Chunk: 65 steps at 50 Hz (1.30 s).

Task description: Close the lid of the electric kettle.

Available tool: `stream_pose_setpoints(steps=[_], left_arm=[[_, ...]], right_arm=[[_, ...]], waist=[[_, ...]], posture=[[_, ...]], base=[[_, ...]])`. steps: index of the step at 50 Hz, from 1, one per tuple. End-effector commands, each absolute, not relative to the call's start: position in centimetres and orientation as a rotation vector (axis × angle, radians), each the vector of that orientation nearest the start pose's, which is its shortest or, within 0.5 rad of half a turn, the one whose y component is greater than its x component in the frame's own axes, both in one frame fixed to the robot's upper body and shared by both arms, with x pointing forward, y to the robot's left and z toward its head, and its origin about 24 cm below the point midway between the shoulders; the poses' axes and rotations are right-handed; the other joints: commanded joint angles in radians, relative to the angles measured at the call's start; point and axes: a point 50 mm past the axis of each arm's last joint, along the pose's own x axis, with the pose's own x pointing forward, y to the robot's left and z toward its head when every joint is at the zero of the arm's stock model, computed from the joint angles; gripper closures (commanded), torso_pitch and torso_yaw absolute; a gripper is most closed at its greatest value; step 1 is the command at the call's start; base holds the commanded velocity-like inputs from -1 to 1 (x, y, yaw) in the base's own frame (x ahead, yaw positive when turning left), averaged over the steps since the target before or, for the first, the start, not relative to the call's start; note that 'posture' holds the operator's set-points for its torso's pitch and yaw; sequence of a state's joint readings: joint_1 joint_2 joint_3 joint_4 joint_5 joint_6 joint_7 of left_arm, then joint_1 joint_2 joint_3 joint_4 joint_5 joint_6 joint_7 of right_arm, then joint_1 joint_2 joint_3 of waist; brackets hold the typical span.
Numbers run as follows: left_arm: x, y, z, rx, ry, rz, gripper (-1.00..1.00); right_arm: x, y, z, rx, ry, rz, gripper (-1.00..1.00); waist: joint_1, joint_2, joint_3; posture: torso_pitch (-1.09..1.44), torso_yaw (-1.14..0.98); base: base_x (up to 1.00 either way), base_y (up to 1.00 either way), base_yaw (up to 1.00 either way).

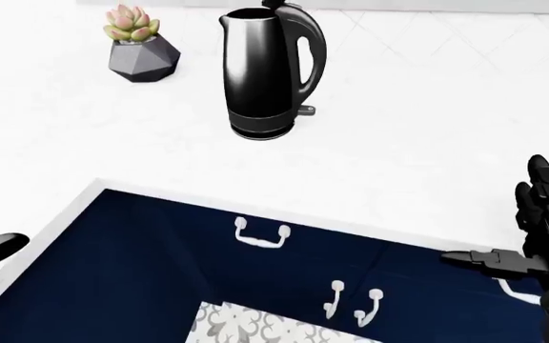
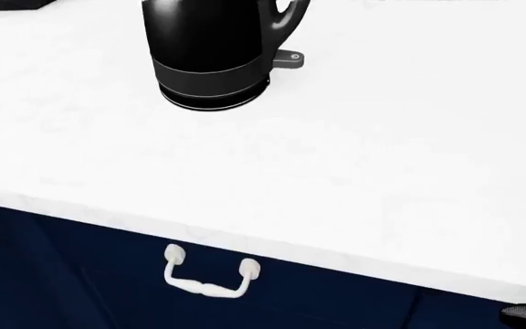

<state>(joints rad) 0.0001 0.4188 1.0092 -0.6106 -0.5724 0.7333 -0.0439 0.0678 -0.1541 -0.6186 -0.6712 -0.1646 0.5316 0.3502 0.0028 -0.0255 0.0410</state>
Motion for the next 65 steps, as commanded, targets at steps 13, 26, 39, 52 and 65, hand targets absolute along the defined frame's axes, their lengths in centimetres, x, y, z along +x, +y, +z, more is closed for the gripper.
stream_pose_setpoints(steps=[13, 26, 39, 52, 65], left_arm=[[14.93, 34.55, 21.54, -0.009, -0.308, 0.530, -1.00], [15.10, 34.53, 21.34, -0.008, -0.306, 0.529, -1.00], [15.15, 34.51, 21.17, -0.007, -0.302, 0.529, -1.00], [15.22, 34.62, 21.23, -0.008, -0.307, 0.530, -1.00], [15.04, 34.53, 21.40, -0.007, -0.307, 0.530, -1.00]], right_arm=[[17.96, -28.58, 16.22, -0.389, -0.089, -0.376, -1.00], [17.95, -28.55, 16.18, -0.390, -0.088, -0.376, -1.00], [17.93, -28.52, 16.12, -0.391, -0.085, -0.375, -1.00], [17.87, -28.61, 16.26, -0.392, -0.088, -0.379, -1.00], [17.85, -28.60, 16.22, -0.400, -0.083, -0.382, -1.00]], waist=[[-0.007, 0.096, -0.008], [-0.002, 0.004, -0.008], [-0.007, 0.087, -0.007], [-0.003, -0.017, -0.014], [-0.005, 0.131, -0.021]], posture=[[0.00, 0.00], [0.00, 0.00], [0.00, 0.00], [0.00, 0.00], [0.00, 0.00]], base=[[0.00, 0.09, 0.00], [0.00, 0.09, 0.00], [0.00, 0.09, 0.00], [0.00, 0.09, 0.00], [0.00, 0.09, 0.00]])
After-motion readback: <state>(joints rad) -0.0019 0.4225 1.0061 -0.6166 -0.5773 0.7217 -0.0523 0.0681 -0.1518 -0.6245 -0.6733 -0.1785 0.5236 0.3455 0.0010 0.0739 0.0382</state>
